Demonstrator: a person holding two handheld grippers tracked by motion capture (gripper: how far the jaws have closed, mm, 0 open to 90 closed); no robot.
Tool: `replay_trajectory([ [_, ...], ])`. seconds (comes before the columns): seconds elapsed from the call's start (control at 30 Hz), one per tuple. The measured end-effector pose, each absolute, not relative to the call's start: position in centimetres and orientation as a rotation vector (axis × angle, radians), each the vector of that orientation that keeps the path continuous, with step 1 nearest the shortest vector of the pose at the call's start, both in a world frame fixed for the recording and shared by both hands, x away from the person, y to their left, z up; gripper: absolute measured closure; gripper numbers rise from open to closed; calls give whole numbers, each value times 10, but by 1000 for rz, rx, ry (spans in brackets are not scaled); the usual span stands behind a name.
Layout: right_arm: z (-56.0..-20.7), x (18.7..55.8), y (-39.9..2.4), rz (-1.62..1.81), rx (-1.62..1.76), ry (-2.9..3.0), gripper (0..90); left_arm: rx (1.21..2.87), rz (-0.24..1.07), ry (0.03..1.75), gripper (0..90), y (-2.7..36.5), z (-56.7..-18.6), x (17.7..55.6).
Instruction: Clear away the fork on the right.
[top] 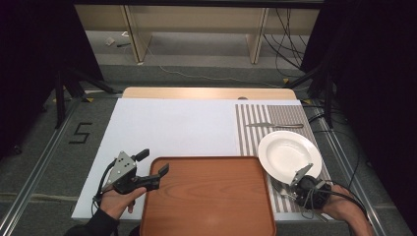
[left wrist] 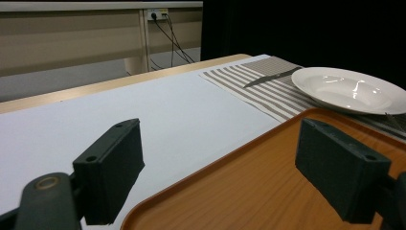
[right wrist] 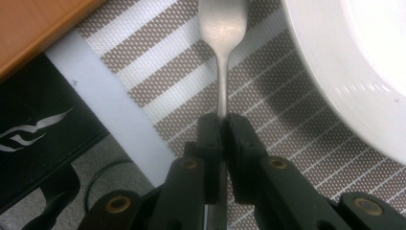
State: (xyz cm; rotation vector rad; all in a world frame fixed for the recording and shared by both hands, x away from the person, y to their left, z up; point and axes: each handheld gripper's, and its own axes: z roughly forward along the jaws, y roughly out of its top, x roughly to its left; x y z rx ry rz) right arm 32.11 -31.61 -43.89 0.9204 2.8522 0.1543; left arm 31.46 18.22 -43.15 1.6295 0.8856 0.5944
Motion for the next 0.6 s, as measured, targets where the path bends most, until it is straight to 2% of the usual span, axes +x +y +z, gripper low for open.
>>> replay_trajectory([
  [0.6,-409,314,-286,381,848,2794,848,1623,601,883,163,183,-430,314],
])
